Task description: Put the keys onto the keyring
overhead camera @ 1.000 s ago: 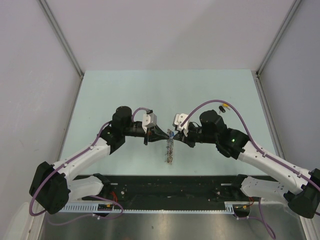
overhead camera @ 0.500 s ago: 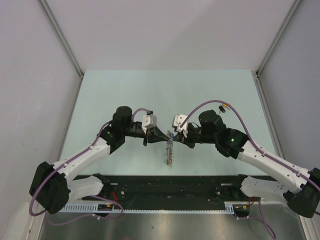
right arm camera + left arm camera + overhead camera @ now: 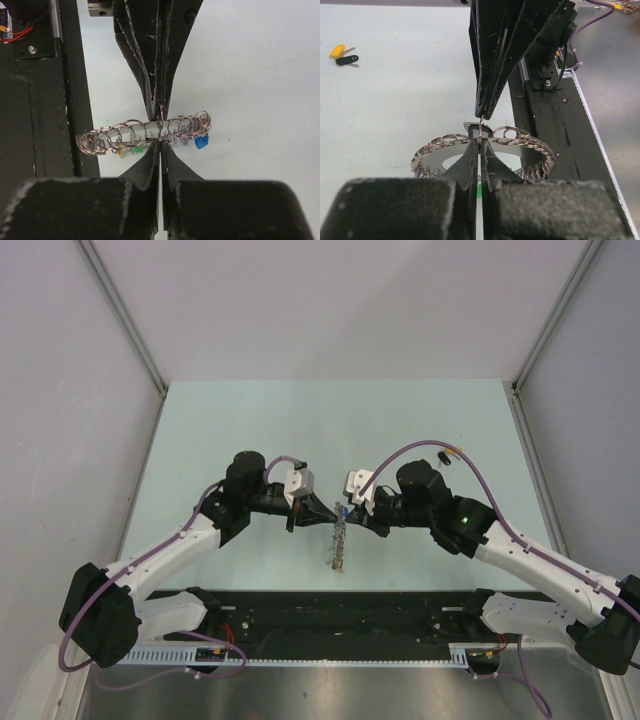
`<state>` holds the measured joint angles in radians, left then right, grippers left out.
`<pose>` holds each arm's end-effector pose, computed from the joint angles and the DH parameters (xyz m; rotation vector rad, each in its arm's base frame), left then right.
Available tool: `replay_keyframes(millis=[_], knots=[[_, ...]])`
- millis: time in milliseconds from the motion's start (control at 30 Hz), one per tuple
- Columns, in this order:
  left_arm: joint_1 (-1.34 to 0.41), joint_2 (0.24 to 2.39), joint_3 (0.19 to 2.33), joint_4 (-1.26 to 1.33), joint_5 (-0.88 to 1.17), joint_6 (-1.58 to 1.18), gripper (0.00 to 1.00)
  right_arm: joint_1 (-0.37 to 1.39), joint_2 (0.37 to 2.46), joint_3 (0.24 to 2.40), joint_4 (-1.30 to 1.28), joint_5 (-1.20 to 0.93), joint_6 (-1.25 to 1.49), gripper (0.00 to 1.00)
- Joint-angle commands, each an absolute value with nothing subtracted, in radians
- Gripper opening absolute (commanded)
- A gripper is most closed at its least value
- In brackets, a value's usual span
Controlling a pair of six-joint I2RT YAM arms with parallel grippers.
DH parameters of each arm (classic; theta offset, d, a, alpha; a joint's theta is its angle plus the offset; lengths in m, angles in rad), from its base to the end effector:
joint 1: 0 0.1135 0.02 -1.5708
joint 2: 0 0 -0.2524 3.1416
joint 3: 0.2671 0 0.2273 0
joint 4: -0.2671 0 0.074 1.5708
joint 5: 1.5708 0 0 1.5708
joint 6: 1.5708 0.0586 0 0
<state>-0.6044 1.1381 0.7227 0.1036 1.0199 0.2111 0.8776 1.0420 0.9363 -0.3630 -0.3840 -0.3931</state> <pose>0.1680 -0.1767 0.2769 1.3582 1.3335 -1.2178 0.1310 0.1921 0.3100 -1.4196 1.5110 0.6920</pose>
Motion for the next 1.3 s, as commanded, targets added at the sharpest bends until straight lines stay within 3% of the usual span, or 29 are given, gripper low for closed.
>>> replay_keyframes(millis=[0, 1267], knots=[[-0.618, 1.132, 0.773, 0.114, 1.032, 0.239, 0.00, 0.894, 1.046, 1.002, -0.284, -0.377, -0.376, 0.00], [-0.649, 1.146, 0.807, 0.014, 1.019, 0.299, 0.00, 0.911, 1.069, 1.035, -0.225, -0.380, -0.357, 0.00]])
